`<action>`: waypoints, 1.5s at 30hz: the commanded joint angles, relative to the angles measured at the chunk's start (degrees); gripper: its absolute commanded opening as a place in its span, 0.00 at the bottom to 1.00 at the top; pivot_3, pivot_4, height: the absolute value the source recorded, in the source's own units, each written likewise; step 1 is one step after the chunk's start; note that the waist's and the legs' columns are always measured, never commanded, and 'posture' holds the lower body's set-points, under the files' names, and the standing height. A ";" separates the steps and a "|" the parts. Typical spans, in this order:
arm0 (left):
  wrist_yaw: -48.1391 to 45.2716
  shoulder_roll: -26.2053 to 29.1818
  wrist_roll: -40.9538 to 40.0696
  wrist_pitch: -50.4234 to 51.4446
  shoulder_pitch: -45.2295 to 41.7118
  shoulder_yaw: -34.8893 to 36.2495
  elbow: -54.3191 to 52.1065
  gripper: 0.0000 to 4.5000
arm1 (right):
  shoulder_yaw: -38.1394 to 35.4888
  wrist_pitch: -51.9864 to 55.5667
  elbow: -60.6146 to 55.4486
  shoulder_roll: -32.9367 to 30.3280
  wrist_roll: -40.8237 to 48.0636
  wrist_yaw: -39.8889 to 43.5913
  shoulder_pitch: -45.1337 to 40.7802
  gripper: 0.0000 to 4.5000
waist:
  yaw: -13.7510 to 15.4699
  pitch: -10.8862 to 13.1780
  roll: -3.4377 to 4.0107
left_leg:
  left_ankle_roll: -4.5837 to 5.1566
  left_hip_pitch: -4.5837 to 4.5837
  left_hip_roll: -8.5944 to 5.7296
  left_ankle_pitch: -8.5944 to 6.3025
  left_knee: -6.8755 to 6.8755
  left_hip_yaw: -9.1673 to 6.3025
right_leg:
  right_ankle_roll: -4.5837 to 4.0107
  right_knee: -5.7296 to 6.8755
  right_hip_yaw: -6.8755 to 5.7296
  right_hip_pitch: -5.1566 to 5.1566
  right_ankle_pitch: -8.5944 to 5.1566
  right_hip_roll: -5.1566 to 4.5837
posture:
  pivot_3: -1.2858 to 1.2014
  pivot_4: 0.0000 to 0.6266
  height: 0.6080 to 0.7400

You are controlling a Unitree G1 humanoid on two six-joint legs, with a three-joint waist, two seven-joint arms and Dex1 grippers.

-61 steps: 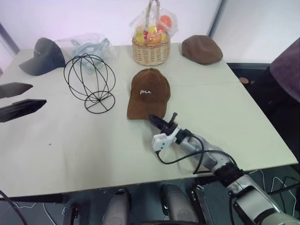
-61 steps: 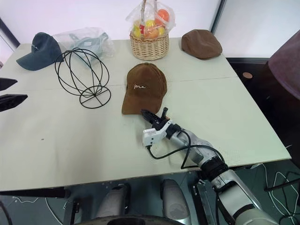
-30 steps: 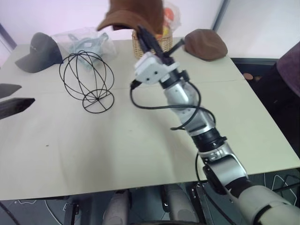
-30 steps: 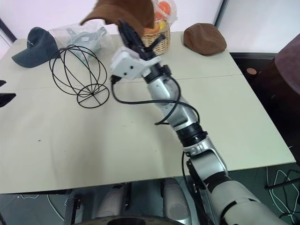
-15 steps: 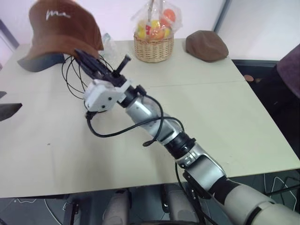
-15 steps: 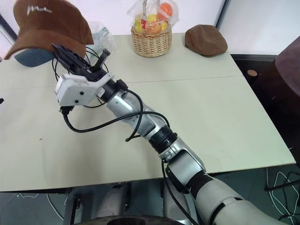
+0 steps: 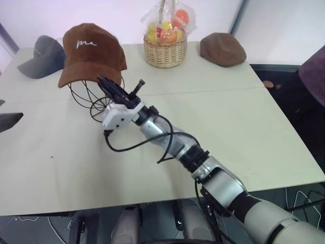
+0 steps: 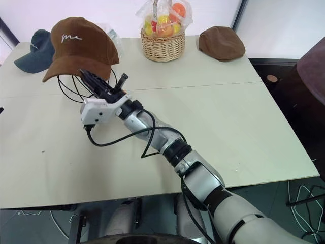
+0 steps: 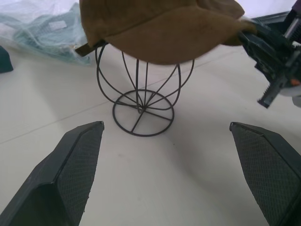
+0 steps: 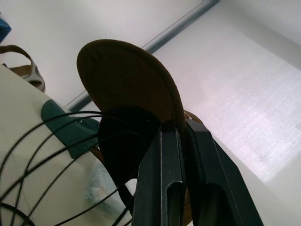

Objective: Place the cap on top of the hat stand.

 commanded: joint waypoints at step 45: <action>0.70 -2.32 0.48 -3.91 1.19 -2.26 2.40 1.00 | -18.56 26.39 -40.86 -21.01 36.47 44.78 17.67 0.99 | -0.76 -0.04 -0.08 | -0.01 0.23 0.04 -0.01 0.45 -0.05 | 0.09 0.52 -0.03 0.16 -0.21 -0.01 | 0.52 0.24 1.00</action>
